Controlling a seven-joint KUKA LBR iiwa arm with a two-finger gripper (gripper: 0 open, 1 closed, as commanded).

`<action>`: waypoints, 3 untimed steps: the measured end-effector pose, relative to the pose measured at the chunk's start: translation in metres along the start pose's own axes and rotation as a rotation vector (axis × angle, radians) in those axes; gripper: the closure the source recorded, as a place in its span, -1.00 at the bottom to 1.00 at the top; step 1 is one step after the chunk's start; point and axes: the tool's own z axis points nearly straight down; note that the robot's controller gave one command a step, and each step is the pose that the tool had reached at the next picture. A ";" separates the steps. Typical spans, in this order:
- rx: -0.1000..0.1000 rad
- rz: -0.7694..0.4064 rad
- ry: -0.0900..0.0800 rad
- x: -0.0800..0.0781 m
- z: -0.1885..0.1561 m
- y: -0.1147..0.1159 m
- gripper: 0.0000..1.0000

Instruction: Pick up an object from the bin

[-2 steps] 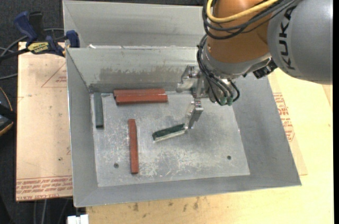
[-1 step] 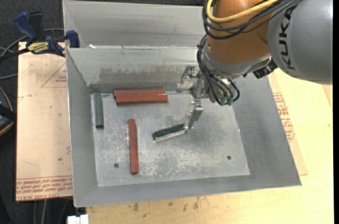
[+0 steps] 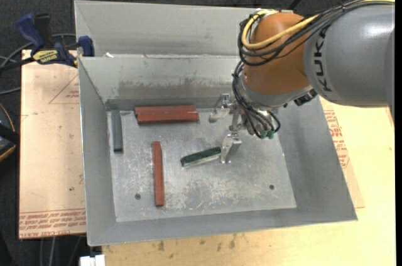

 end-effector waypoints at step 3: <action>0.000 -0.023 -0.002 -0.008 0.079 -0.027 -1.00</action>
Offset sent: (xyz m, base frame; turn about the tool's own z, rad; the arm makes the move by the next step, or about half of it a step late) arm 0.0088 -0.0160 -0.0906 -0.0999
